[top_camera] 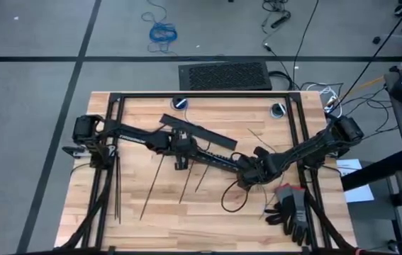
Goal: Ziptie cables
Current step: Put the zip tied cable wire into the black cable duct
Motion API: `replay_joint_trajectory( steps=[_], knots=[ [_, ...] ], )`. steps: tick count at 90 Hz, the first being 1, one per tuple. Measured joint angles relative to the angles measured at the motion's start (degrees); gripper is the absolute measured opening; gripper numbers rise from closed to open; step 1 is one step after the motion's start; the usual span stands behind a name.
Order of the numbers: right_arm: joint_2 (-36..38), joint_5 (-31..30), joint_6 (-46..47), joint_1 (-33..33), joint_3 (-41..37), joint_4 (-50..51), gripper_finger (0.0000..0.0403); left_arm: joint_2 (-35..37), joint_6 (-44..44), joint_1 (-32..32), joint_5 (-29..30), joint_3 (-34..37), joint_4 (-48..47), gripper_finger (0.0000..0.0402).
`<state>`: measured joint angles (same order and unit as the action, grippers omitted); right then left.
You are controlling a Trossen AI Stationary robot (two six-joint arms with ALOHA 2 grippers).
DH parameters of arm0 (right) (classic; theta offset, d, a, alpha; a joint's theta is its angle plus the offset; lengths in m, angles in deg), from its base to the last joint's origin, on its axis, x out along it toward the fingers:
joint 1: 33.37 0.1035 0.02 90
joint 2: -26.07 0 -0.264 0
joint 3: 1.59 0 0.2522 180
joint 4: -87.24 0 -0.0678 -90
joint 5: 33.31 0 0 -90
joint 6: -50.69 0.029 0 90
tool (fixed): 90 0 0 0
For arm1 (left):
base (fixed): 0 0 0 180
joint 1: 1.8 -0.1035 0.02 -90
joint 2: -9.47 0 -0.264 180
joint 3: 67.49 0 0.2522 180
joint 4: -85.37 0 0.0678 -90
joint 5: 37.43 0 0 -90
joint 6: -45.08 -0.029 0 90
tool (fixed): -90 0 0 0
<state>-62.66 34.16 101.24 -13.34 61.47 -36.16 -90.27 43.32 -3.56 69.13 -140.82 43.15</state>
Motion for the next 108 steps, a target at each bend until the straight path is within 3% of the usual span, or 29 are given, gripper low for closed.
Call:
replay_joint_trajectory(
  steps=[21,35,59,108],
  knots=[
    [0.2,-0.1,2.9,1.5,2.6,5.3,0.0144,0.0,5.2,2.3,-0.1,0.0,-0.8,0.0],
    [0.2,-3.7,1.5,3.4,6.0,10.2,0.0137,0.0,9.2,3.9,-4.9,0.0,-1.4,0.0007],
    [0.2,-10.7,2.6,4.8,9.0,16.9,0.0135,0.4,8.7,6.8,-5.8,-3.5,-0.8,0.0012],
    [0.2,-4.5,-0.3,4.2,8.7,16.8,0.0135,0.5,7.4,7.2,-7.7,-4.8,-6.7,0.0013]
  ],
)
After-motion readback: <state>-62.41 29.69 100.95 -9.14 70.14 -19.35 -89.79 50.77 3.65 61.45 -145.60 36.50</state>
